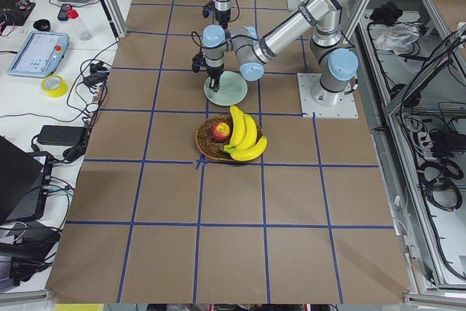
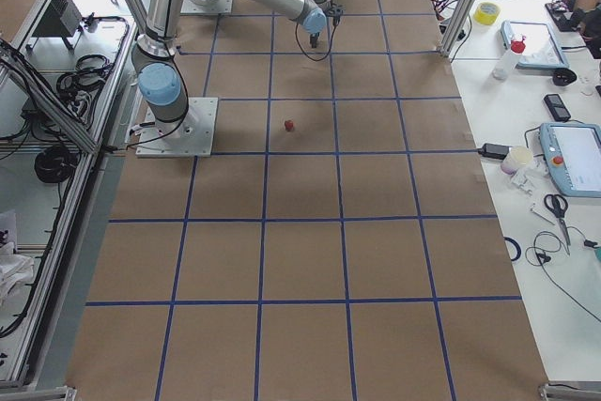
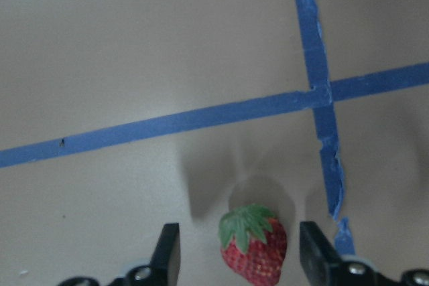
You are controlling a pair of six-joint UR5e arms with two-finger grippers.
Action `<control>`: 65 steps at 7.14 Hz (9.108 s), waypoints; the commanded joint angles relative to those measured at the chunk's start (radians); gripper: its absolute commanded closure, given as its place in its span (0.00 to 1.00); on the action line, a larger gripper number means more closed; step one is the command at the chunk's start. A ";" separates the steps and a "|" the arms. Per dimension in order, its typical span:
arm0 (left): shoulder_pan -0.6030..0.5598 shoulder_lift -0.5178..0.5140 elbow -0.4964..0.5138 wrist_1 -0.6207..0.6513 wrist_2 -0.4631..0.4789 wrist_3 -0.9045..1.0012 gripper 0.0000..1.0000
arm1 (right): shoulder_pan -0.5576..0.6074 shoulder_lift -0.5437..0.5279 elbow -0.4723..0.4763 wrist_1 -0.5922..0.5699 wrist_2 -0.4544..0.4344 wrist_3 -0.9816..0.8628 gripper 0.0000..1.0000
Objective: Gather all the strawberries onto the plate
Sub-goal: 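Drop the strawberry onto the plate with left gripper while right sets its strawberry mid-table, then grasp the mid-table strawberry with left gripper while right grasps the last strawberry, then release the strawberry onto the plate with left gripper while right sets its strawberry mid-table, then grasp the last mid-table strawberry with left gripper while right arm withdraws, then carry the strawberry onto the plate, release it, and raise the left gripper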
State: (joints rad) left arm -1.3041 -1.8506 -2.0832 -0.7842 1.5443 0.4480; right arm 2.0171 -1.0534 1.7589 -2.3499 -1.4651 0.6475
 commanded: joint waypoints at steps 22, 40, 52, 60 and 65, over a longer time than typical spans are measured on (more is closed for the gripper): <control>-0.600 -0.115 0.181 0.024 -0.010 -0.820 0.96 | -0.740 -0.436 0.608 -0.186 -0.100 -0.991 0.88; -0.221 0.143 0.064 -0.129 0.057 -0.384 0.00 | -0.110 -0.294 0.011 0.234 -0.026 -0.188 0.00; -0.604 -0.105 0.095 0.014 0.053 -0.855 0.47 | -0.370 -0.505 -0.232 0.581 -0.146 -0.433 0.00; -0.352 0.046 0.155 -0.157 0.062 -0.500 1.00 | -0.380 -0.533 -0.243 0.730 -0.164 -0.445 0.00; -0.090 0.030 0.048 -0.115 0.031 -0.135 1.00 | -0.374 -0.534 -0.260 0.857 -0.087 -0.431 0.00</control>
State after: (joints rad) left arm -1.4120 -1.7996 -2.0027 -0.9444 1.5815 0.2909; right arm 1.6416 -1.5868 1.4892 -1.4939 -1.5616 0.2136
